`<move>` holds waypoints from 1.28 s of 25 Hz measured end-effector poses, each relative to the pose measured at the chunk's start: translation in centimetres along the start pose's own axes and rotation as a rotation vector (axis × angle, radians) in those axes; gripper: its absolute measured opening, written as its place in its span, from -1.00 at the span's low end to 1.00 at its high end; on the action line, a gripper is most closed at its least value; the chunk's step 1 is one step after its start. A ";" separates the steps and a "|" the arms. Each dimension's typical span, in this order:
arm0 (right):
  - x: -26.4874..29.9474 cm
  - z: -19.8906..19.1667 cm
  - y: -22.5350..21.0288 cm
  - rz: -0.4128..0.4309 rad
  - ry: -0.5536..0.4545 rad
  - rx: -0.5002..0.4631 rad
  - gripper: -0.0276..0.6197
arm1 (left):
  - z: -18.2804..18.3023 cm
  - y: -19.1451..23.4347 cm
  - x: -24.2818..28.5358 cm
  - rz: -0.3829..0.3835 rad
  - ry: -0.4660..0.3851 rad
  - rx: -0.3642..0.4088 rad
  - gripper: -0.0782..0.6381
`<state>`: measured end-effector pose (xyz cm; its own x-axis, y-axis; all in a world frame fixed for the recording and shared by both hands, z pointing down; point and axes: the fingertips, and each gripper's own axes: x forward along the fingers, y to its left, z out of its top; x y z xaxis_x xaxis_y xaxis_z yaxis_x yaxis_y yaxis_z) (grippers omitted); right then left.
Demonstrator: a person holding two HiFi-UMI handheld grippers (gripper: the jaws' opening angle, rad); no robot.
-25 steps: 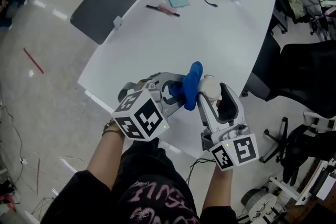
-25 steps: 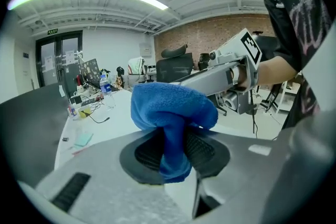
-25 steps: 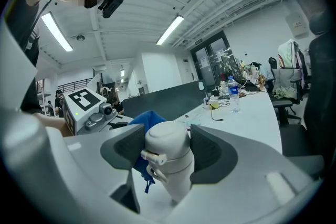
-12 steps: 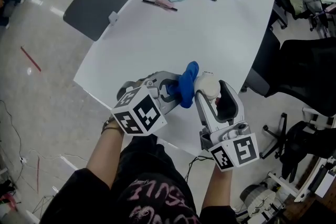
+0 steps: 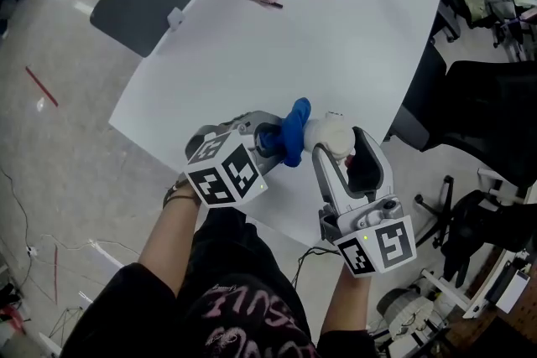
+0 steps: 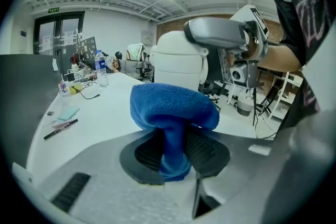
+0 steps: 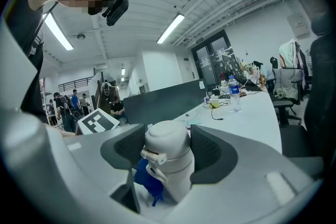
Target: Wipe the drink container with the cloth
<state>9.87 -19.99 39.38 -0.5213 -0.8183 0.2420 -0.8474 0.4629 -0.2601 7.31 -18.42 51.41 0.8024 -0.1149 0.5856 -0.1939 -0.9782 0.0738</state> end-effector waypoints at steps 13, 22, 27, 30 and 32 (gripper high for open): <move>-0.1 -0.1 0.0 -0.001 0.010 -0.007 -0.05 | -3.8 0.2 2.5 -0.001 0.156 0.013 -0.51; -0.2 -0.3 0.0 0.002 0.008 -0.001 -0.05 | -2.2 0.8 0.1 0.089 0.062 -0.028 -0.51; -0.1 -0.3 -0.1 0.000 0.001 0.008 -0.05 | -1.2 1.2 -2.2 0.175 -0.016 -0.083 -0.51; -0.3 -0.2 0.0 0.001 -0.002 0.016 -0.05 | -0.5 1.9 -3.8 0.250 -0.070 -0.150 -0.51; -0.4 -0.1 0.0 0.002 -0.008 0.024 -0.06 | 0.0 2.5 -4.9 0.304 -0.107 -0.199 -0.51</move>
<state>10.03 -19.64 39.43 -0.5225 -0.8201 0.2335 -0.8434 0.4568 -0.2827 2.91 -20.26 48.75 0.7434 -0.4226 0.5184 -0.5299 -0.8451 0.0710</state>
